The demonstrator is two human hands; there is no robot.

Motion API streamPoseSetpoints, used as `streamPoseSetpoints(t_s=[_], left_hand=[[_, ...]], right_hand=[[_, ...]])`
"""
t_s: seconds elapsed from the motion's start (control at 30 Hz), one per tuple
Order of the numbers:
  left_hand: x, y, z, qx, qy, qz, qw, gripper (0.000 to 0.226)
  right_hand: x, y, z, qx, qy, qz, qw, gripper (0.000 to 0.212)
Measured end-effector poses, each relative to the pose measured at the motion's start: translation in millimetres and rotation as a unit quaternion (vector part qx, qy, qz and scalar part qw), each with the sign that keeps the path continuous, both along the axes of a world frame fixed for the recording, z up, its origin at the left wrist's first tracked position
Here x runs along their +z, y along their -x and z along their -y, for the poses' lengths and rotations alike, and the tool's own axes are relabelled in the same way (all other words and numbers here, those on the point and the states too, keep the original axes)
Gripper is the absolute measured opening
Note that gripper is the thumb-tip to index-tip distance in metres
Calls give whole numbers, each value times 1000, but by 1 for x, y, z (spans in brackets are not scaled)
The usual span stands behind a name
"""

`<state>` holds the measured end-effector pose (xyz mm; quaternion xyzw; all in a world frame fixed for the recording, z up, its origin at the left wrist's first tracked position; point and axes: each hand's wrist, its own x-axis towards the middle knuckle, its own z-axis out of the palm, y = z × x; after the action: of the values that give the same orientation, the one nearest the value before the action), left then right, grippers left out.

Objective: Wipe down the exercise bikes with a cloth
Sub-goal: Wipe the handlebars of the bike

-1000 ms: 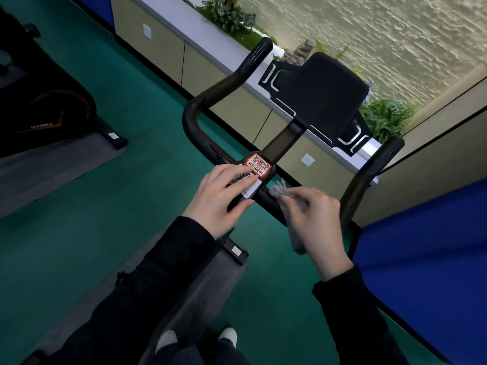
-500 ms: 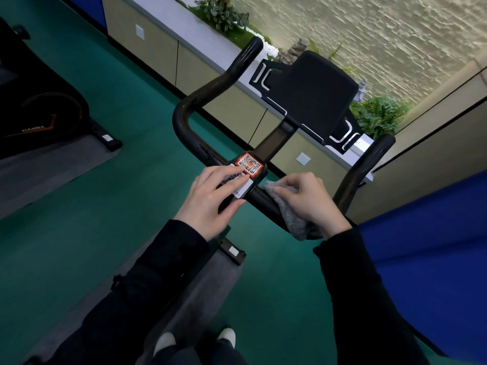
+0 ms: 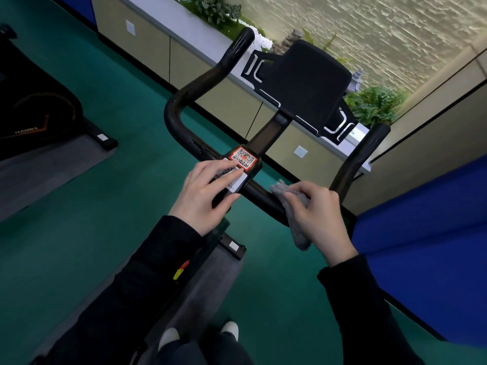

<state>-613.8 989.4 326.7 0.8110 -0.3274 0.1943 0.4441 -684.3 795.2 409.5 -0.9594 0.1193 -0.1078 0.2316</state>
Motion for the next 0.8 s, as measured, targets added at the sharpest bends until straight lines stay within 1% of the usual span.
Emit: streamPoseSetpoints(t_s=[0.13, 0.23, 0.37, 0.5, 0.6, 0.67, 0.7, 0.73, 0.8], left_hand=[[-1, 1, 0, 6, -8, -3, 1000, 39], [0, 2, 0, 8, -11, -4, 1000, 39], [1, 1, -1, 1, -19, 6, 1000, 38], [7, 1, -5, -15, -22, 1, 1000, 38], [12, 0, -10, -31, -31, -3, 999, 37], [14, 1, -13, -40, -37, -8, 998, 36], [15, 1, -13, -44, -37, -11, 998, 36], [16, 1, -14, -48, -38, -14, 998, 35], [17, 0, -15, -51, -41, -21, 998, 34]], right_hand=[[-5, 28, -2, -19, 30, 83, 996, 6], [-18, 21, -25, -17, 28, 131, 991, 3], [-38, 1, -66, -29, 1, 217, 976, 4], [-52, -6, -83, -72, -63, 289, 953, 5], [-58, 2, -82, -83, -107, 310, 941, 4], [-62, 15, -82, -62, -145, 320, 934, 3], [-66, 23, -84, -51, -173, 318, 931, 5], [-71, 33, -85, -48, -209, 304, 928, 9], [-82, 50, -91, -80, -288, 226, 927, 10]])
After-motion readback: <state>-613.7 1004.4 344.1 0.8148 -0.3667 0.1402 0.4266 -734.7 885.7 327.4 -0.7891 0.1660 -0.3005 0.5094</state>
